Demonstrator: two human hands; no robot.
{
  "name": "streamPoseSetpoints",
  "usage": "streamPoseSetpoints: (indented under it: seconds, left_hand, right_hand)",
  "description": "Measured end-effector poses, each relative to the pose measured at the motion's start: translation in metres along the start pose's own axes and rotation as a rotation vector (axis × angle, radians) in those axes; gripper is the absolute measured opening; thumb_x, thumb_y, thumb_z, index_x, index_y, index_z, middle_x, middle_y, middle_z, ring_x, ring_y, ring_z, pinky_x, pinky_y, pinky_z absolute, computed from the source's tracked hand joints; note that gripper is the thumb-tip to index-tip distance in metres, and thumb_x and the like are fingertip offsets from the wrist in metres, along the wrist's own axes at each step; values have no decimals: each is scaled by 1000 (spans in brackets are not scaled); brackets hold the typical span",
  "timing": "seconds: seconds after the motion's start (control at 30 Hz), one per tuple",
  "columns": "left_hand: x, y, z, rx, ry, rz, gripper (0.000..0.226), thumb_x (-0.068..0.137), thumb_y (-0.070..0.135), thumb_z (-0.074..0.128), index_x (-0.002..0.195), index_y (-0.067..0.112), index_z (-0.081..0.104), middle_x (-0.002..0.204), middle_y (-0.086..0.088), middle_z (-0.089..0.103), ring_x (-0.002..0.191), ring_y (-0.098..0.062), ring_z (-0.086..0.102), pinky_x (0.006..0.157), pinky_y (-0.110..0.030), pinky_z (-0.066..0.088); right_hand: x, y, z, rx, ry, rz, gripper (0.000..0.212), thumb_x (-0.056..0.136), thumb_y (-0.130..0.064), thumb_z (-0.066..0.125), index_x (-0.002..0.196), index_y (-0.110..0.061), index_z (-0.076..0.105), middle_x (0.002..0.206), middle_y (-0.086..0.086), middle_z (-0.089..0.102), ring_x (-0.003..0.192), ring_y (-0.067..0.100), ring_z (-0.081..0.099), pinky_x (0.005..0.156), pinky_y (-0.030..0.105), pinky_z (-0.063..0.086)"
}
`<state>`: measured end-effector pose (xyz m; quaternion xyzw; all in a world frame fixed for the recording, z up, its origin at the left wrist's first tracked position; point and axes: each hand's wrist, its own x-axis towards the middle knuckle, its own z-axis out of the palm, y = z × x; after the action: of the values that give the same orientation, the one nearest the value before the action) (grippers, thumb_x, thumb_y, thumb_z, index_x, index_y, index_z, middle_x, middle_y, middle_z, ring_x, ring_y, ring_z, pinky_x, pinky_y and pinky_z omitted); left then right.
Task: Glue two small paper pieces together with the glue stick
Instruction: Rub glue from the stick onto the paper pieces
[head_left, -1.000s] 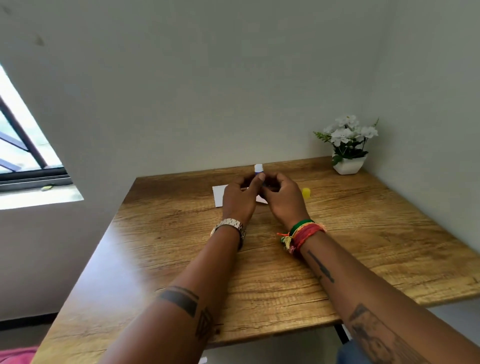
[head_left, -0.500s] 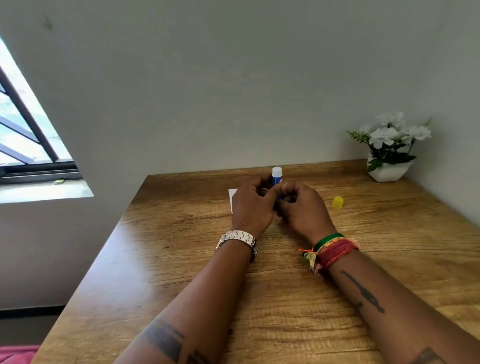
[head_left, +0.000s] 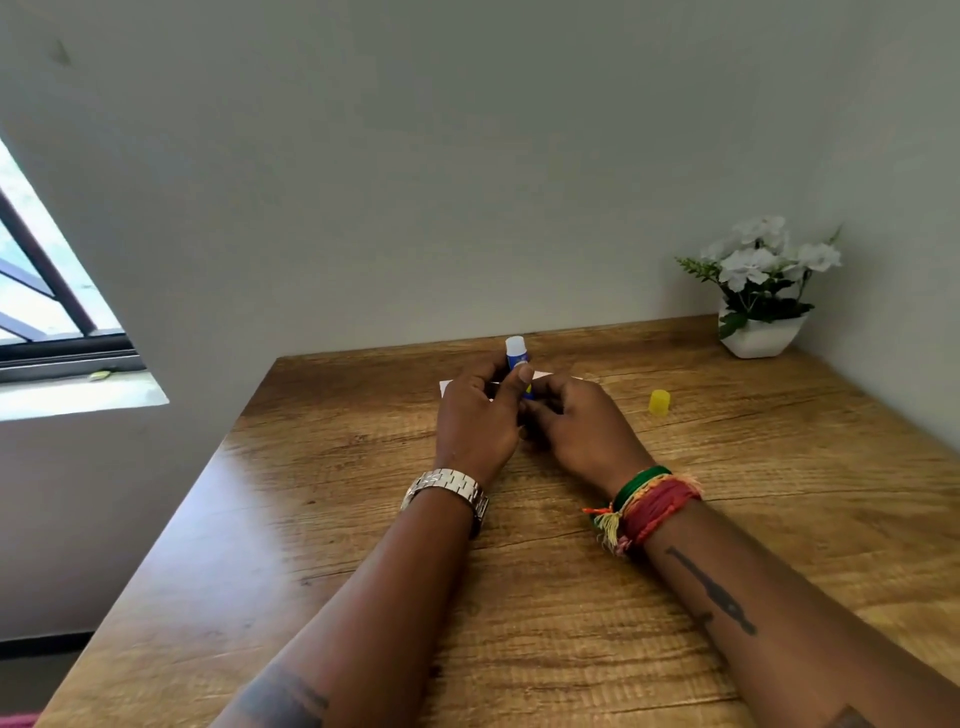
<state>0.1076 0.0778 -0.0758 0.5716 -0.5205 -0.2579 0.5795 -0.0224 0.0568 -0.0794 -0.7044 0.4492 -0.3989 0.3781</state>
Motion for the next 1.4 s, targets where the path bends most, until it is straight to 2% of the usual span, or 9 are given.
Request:
streamPoseSetpoints:
  seconds: [0.13, 0.3, 0.53, 0.7, 0.83, 0.97, 1.13, 1.27, 1.4]
  left_hand:
    - [-5, 2, 0, 0, -18, 15, 27, 92, 37, 71, 117, 27, 74, 98, 15, 76, 91, 4, 69, 77, -18, 54]
    - [-9, 3, 3, 34, -24, 20, 29, 92, 38, 70, 119, 27, 74, 97, 15, 75, 87, 7, 67, 68, -9, 49]
    - [-12, 5, 0, -9, -19, -1, 27, 93, 33, 70, 119, 25, 74, 91, 12, 75, 68, 8, 66, 54, -6, 43]
    - [-12, 7, -4, -116, 7, -17, 26, 90, 29, 74, 115, 22, 74, 95, 11, 76, 81, 7, 69, 61, -6, 48]
    - [-11, 7, -4, -145, 18, -13, 20, 87, 28, 78, 106, 28, 74, 93, 10, 77, 85, 2, 71, 68, -12, 52]
    - [-11, 6, -4, -94, 10, -5, 26, 88, 31, 77, 113, 25, 75, 96, 12, 76, 88, 4, 70, 70, -11, 52]
    - [-10, 5, -5, -63, -1, -7, 31, 90, 32, 75, 120, 26, 73, 99, 14, 75, 88, 4, 69, 66, -5, 48]
    - [-11, 5, -5, -45, 17, -10, 30, 90, 32, 74, 119, 25, 73, 96, 14, 74, 83, 6, 67, 59, -3, 45]
    - [-11, 4, -5, -22, 24, 2, 30, 89, 35, 74, 118, 27, 73, 95, 17, 73, 84, 9, 65, 62, -3, 45]
  right_hand:
    - [-4, -1, 0, -50, 79, 56, 26, 87, -30, 76, 107, -21, 62, 90, 1, 72, 79, 20, 71, 71, 38, 58]
    - [-7, -1, -4, -15, 107, 73, 20, 86, -25, 78, 96, -13, 66, 81, 6, 74, 69, 18, 70, 58, 28, 53]
    - [-12, -2, -7, 99, -30, 43, 14, 98, -15, 64, 110, -16, 71, 91, 7, 77, 75, 21, 72, 69, 36, 61]
    - [-13, -3, -4, 99, -26, 28, 25, 97, -21, 66, 122, -19, 63, 89, 4, 77, 70, 16, 71, 64, 29, 59]
    - [-10, -1, -5, 107, 43, 107, 35, 83, -28, 81, 107, -15, 59, 84, 9, 76, 71, 24, 73, 63, 38, 58]
    - [-9, 1, -5, 115, 72, 86, 22, 83, -22, 82, 97, -15, 65, 75, 5, 74, 54, 6, 67, 49, 19, 52]
    - [-10, 0, -5, 105, -5, 71, 10, 94, -18, 70, 103, -20, 69, 88, 6, 76, 66, 11, 70, 64, 31, 62]
    - [-11, -2, -3, 82, -63, 62, 22, 103, -18, 56, 122, -14, 67, 98, 2, 76, 74, 15, 70, 72, 35, 63]
    - [-11, -2, -3, 85, -41, 82, 33, 93, -30, 71, 124, -23, 59, 95, 7, 74, 75, 20, 73, 67, 32, 61]
